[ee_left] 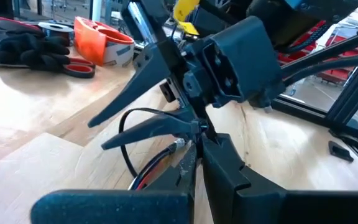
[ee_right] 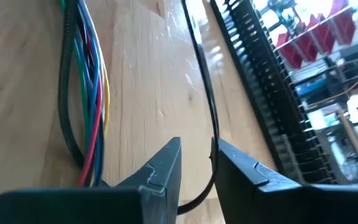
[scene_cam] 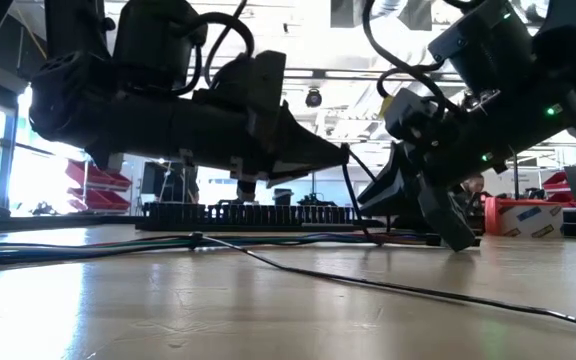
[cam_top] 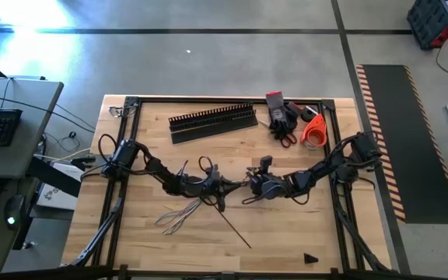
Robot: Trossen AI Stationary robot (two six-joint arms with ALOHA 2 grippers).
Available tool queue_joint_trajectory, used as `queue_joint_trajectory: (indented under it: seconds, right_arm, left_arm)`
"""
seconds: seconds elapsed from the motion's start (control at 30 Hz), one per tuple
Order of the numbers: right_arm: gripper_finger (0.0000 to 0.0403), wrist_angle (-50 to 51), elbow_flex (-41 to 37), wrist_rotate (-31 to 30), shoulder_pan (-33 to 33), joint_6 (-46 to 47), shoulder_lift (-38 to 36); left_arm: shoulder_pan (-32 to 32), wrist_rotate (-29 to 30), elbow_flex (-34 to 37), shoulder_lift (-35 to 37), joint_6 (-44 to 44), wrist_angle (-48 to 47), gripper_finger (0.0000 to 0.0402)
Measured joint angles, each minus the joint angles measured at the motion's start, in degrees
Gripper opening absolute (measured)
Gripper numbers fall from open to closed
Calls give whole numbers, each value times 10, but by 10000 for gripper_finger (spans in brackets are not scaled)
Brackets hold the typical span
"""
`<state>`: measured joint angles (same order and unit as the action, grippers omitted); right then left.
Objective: Ziptie cables
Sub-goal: Wrap the black zip tie around the colored cable bundle
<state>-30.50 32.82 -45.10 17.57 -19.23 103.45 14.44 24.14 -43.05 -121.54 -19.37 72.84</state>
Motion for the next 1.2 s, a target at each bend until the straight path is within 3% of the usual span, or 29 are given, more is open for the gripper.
queue_joint_trajectory:
  seconds: [0.17, 0.43, 0.6, 0.77, 1.0, 1.2]
  right_arm:
    - [68, -9, 1, -4, 2, -28, 0]
    - [25, -9, 1, -5, 1, -25, 0]
    - [26, -9, 1, -3, 0, -24, 0]
    - [67, -24, 1, 30, 0, -24, 0]
    - [146, -72, 1, 27, 0, -48, 0]
    - [178, -79, 2, 25, 7, -68, 0]
  left_arm:
    - [0, 0, 0, 0, 0, -6, 0]
    - [0, -8, 0, 0, -5, -9, 0]
    - [0, -10, 0, 0, -10, -10, 0]
    - [0, -11, 0, 0, -11, -10, 0]
    - [0, -11, 0, 0, -11, -11, 0]
    - [0, -11, 0, 0, -11, -14, 0]
